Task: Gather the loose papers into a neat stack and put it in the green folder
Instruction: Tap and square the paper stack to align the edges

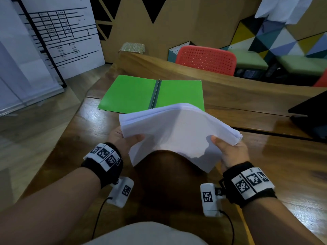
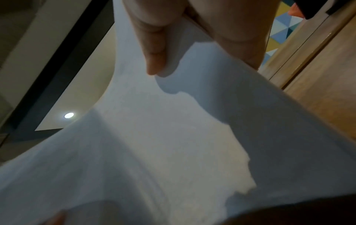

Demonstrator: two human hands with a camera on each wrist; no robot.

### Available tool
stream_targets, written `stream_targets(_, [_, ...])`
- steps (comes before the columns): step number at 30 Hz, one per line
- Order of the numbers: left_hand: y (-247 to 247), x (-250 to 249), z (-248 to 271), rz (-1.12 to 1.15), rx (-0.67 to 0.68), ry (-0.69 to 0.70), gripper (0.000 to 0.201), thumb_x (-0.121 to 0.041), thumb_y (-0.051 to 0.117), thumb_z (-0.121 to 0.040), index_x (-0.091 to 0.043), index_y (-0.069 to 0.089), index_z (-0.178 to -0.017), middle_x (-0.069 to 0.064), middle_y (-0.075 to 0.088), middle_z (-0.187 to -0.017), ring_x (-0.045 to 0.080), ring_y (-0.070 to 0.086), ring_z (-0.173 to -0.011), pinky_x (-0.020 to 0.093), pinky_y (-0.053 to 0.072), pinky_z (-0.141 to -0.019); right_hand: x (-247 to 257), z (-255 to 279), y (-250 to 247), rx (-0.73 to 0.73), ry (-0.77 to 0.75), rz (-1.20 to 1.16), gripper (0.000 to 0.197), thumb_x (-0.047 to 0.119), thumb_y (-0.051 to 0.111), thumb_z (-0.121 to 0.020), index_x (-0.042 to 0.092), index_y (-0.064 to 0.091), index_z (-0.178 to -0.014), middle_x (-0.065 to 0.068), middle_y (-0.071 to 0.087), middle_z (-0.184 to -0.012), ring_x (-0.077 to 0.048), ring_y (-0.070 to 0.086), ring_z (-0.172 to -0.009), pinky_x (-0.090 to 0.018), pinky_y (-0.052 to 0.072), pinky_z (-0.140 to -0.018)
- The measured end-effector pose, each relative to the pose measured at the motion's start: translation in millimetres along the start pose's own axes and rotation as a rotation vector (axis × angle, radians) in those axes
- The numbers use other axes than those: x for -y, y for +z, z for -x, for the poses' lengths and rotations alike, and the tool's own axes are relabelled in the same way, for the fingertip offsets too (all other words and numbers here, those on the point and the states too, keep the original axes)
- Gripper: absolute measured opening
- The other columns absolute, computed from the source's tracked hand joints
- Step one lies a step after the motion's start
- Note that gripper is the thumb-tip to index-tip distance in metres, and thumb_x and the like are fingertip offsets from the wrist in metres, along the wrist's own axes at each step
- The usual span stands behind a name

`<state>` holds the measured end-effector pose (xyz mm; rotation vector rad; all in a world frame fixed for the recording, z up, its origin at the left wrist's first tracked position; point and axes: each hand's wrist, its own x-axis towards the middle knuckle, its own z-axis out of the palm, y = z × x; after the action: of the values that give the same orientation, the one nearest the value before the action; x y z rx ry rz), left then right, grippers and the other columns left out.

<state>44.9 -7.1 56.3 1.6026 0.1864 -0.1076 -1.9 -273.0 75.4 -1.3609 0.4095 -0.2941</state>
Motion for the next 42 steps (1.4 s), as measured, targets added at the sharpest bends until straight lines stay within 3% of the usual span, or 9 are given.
stream_targets(4, [-2.8, -9.0, -1.1, -0.014, -0.024, 0.114, 0.032, -0.002, 0.078, -0.067, -0.018, 0.059, -0.086, -0.008, 0.066, -0.075, 0.003, 0.064, -0.067, 0.009, 0.050, -0.048, 4.0, 0.4, 2.7, -0.042, -0.059, -0.007, 0.031, 0.008, 0.076, -0.071, 0.027, 0.056, -0.084, -0.004, 0.063, -0.093, -0.023, 0.059, -0.087, -0.035, 0.051, -0.075])
stream_targets(8, [-5.5, -26.5, -5.5, 0.118, -0.051, 0.202, 0.045, -0.047, 0.073, -0.055, -0.017, 0.060, -0.086, -0.013, 0.071, -0.059, -0.001, 0.066, -0.055, 0.014, 0.050, -0.047, 11.5, -2.3, 6.3, -0.049, -0.098, -0.060, 0.048, 0.068, 0.076, -0.046, 0.032, 0.062, -0.075, 0.004, 0.060, -0.087, -0.021, 0.055, -0.091, -0.039, 0.047, -0.082])
stream_targets(11, [-0.4, -34.3, -8.5, 0.153, -0.077, 0.203, 0.007, -0.025, 0.063, -0.082, -0.020, 0.059, -0.080, -0.013, 0.066, -0.052, -0.003, 0.059, -0.047, 0.012, 0.046, -0.044, 10.2, -5.9, 7.9, -0.099, -0.138, -0.023, 0.014, 0.047, 0.066, -0.071, 0.033, 0.066, -0.067, 0.007, 0.060, -0.082, -0.021, 0.055, -0.091, -0.049, 0.044, -0.092])
stream_targets(14, [3.7, -32.1, -8.5, 0.109, -0.115, 0.171, 0.012, -0.012, 0.064, -0.083, -0.017, 0.059, -0.093, -0.006, 0.065, -0.072, 0.001, 0.062, -0.056, 0.012, 0.050, -0.047, 6.5, -13.4, 5.1, -0.115, -0.138, -0.037, 0.020, 0.013, 0.059, -0.086, 0.029, 0.060, -0.074, 0.007, 0.057, -0.081, -0.011, 0.054, -0.077, -0.033, 0.047, -0.075])
stream_targets(19, [6.2, -24.2, -10.1, 0.046, -0.085, 0.124, 0.020, -0.014, 0.073, -0.075, -0.027, 0.057, -0.077, -0.015, 0.067, -0.054, -0.006, 0.061, -0.051, 0.007, 0.046, -0.043, 0.4, -15.1, 6.9, -0.129, -0.127, 0.027, 0.008, 0.034, 0.060, -0.086, 0.028, 0.056, -0.089, 0.002, 0.060, -0.089, -0.023, 0.059, -0.091, -0.039, 0.051, -0.084])
stream_targets(22, [8.8, -21.8, -15.2, 0.033, -0.081, 0.098, 0.032, -0.008, 0.079, -0.067, -0.028, 0.057, -0.076, -0.016, 0.066, -0.062, -0.008, 0.060, -0.053, 0.007, 0.048, -0.045, -2.2, -15.5, 11.5, -0.062, -0.133, 0.066, 0.043, 0.061, 0.067, -0.062, 0.032, 0.052, -0.091, 0.003, 0.061, -0.091, -0.020, 0.060, -0.085, -0.040, 0.052, -0.079])
stream_targets(26, [11.2, -25.8, -20.8, 0.086, -0.050, 0.045, 0.025, 0.001, 0.072, -0.074, -0.021, 0.060, -0.072, -0.020, 0.065, -0.046, -0.008, 0.060, -0.044, 0.010, 0.050, -0.045, -2.8, -23.3, 11.4, -0.061, -0.128, 0.118, 0.029, 0.010, 0.066, -0.083, 0.021, 0.052, -0.105, 0.009, 0.059, -0.088, -0.008, 0.060, -0.080, -0.028, 0.052, -0.080])
stream_targets(30, [11.5, -31.6, -20.2, 0.188, 0.047, 0.039, 0.032, 0.013, 0.059, -0.077, -0.016, 0.065, -0.066, -0.013, 0.068, -0.049, -0.002, 0.064, -0.048, 0.013, 0.052, -0.047, -2.3, -25.0, 9.0, -0.121, -0.156, 0.140, 0.021, 0.004, 0.058, -0.087, 0.023, 0.052, -0.094, 0.012, 0.057, -0.082, 0.001, 0.058, -0.072, -0.004, 0.048, -0.057])
stream_targets(42, [4.3, -42.7, -45.8, 0.204, -0.172, 0.090, 0.020, -0.015, 0.056, -0.084, -0.025, 0.055, -0.067, -0.010, 0.072, -0.068, 0.015, 0.059, -0.068, 0.019, 0.049, -0.055, 3.2, -35.3, 23.0, -0.156, -0.017, 0.005, 0.022, 0.038, 0.061, -0.073, 0.028, 0.063, -0.053, 0.002, 0.053, -0.070, -0.023, 0.049, -0.084, -0.041, 0.041, -0.080])
